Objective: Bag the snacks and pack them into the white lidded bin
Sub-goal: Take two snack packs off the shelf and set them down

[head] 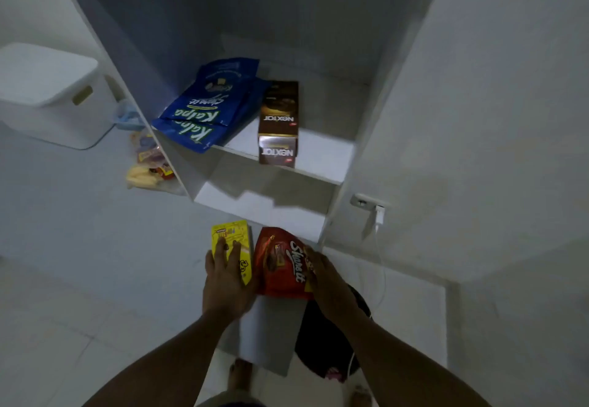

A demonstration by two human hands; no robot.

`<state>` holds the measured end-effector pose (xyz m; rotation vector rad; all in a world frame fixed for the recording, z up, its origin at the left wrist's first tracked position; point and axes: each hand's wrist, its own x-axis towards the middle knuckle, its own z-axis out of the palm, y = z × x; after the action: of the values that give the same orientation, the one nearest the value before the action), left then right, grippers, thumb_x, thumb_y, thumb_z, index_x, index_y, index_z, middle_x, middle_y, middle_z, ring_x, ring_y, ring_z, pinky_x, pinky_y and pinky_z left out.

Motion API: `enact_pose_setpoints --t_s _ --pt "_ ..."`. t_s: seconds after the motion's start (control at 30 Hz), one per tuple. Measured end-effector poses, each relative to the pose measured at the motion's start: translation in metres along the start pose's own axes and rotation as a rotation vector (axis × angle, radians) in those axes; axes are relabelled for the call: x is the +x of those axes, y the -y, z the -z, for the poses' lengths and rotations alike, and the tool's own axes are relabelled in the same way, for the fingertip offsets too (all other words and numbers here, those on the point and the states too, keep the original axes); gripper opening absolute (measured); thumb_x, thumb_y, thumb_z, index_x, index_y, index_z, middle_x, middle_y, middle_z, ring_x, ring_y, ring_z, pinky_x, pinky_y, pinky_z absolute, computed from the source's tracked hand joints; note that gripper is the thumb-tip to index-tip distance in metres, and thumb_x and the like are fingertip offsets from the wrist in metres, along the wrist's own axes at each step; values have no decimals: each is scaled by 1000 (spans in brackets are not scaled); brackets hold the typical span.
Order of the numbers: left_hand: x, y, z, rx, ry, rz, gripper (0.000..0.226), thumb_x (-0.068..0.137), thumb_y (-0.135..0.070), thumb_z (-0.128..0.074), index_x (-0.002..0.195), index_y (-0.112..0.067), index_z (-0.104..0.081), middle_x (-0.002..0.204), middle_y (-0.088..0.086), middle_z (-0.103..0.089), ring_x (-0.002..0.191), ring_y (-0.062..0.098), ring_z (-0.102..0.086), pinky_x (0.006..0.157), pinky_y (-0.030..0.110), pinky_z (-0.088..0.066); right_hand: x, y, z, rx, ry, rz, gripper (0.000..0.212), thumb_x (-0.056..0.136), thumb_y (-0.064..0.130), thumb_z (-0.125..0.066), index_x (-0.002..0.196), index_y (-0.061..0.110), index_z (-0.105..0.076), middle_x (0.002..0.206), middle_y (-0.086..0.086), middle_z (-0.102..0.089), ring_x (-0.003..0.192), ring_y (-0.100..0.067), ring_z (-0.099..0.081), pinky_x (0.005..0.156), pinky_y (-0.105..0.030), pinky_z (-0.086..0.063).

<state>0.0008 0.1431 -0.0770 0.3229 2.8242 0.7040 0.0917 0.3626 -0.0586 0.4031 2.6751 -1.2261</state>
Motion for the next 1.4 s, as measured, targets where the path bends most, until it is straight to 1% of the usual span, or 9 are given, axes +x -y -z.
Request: enact_pose_setpoints --t_s 0.13,0.27,0.47,0.63,0.77,0.97,1.07,1.23,1.4 --pt "-36 -45 -21 -2 -78 111 86 83 -51 -66 153 -22 -26 163 7 -4 147 38 -5 103 61 -38 -7 -36 30 80 36 60 55 99 56 -39 145 26 -37 134 10 -44 122 -8 -48 97 -7 -41" --pt "-79 -87 -40 -16 -115 202 86 85 -53 -64 154 -23 -24 163 7 -3 147 38 -3 104 61 -36 -14 -86 46 114 148 46 46 98 62 -32 138 41 -43 128 6 -57 115 -16 -60 99 -41 -52" --pt "-121 -129 -72 -89 -202 329 85 85 -53 -63 154 -25 -23 164 3 0 148 36 -2 102 61 -38 -42 -97 88 114 120 72 50 98 52 -36 142 28 -39 127 2 -52 114 -13 -59 95 -31 -52" --pt "-149 -150 -99 -151 -248 414 85 83 -59 -57 154 -27 -22 163 1 1 148 34 -3 100 58 -42 -47 -129 97 88 133 94 68 84 82 -24 126 33 -48 116 4 -58 103 -11 -65 86 -33 -58" --pt "-166 -167 -121 -166 -223 424 87 78 -68 -43 153 -29 -22 164 -1 3 148 33 -4 99 58 -43 -61 -129 108 156 194 128 34 95 52 -41 111 29 -61 97 4 -71 88 -12 -73 74 -31 -61" --pt "-206 -194 -164 -183 -88 411 84 85 -63 -52 154 -30 -17 163 -5 8 150 33 3 104 55 -40 -66 -194 98 20 185 61 56 92 68 -35 131 30 -48 118 -4 -59 103 -17 -65 83 -46 -60" --pt "-214 -203 -187 -173 -36 454 83 86 -63 -52 154 -31 -17 163 -6 9 149 34 4 103 53 -42 -69 -192 114 -71 258 -7 45 102 35 -44 144 19 -39 130 -8 -49 116 -25 -55 94 -45 -54" --pt "-201 -221 -231 -192 21 656 84 82 -64 -55 151 -31 -23 163 -2 1 147 35 -4 98 53 -47 -15 -234 114 -156 390 -51 39 98 21 -48 137 18 -46 120 -8 -57 104 -23 -61 74 -29 -55" --pt "-167 -235 -272 -382 7 950 86 73 -70 -56 144 -28 -35 160 4 -13 144 30 -14 105 50 -41 42 -264 98 -322 511 -90 51 89 20 -63 137 14 -46 123 -14 -56 105 -32 -62 85 -42 -55"
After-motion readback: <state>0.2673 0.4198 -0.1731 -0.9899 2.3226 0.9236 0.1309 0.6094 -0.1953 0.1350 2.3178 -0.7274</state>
